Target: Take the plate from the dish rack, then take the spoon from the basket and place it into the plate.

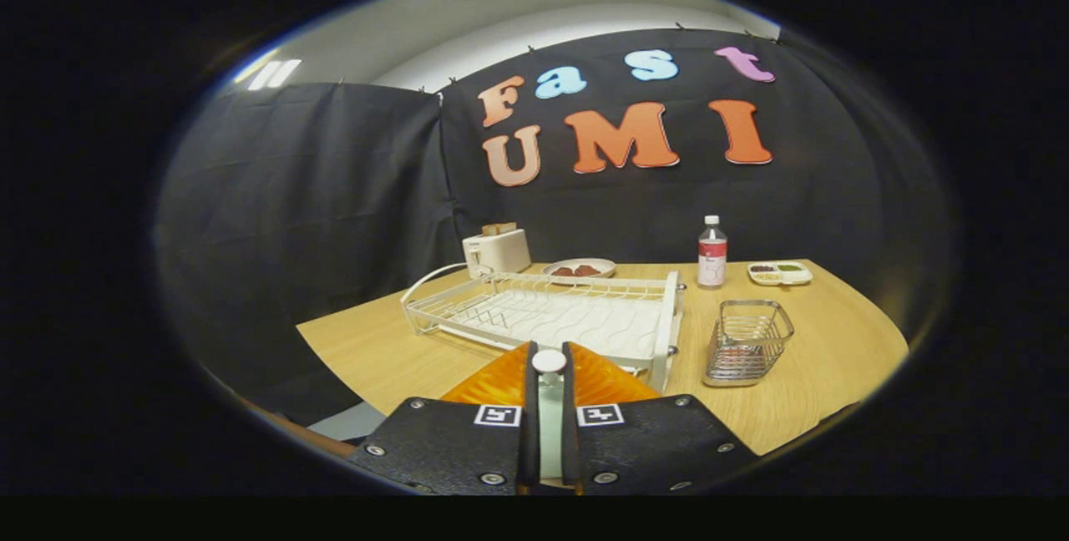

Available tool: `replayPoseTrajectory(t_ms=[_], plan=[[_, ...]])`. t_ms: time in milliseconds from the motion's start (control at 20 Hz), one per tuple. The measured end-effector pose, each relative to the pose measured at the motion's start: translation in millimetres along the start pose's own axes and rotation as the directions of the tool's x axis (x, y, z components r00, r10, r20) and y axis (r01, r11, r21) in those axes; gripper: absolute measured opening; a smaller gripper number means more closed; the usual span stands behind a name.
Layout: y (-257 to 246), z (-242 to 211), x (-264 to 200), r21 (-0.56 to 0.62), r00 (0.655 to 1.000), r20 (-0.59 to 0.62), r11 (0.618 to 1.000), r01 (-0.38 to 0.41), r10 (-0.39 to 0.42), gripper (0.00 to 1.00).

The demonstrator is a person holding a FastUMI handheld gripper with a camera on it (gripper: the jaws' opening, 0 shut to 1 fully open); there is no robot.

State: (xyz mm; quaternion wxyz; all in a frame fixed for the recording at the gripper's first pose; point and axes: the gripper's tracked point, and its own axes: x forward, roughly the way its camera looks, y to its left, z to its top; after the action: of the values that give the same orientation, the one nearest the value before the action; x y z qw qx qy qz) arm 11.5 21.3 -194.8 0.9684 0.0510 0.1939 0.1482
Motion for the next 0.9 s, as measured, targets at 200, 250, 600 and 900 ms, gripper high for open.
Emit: replayPoseTrajectory(t_ms=[200,250,600,900], plan=[[2,-14,3,0.005,0.999,-0.021,0.999,-0.034,0.034,0.10],[1,-15,3,0.017,0.999,-0.020,0.999,-0.043,0.044,0.11],[-12,-26,3,0.118,0.997,-0.052,0.992,-0.055,0.061,0.18],[-28,2,7,0.145,1.000,0.020,0.989,-0.019,0.016,0.32]])
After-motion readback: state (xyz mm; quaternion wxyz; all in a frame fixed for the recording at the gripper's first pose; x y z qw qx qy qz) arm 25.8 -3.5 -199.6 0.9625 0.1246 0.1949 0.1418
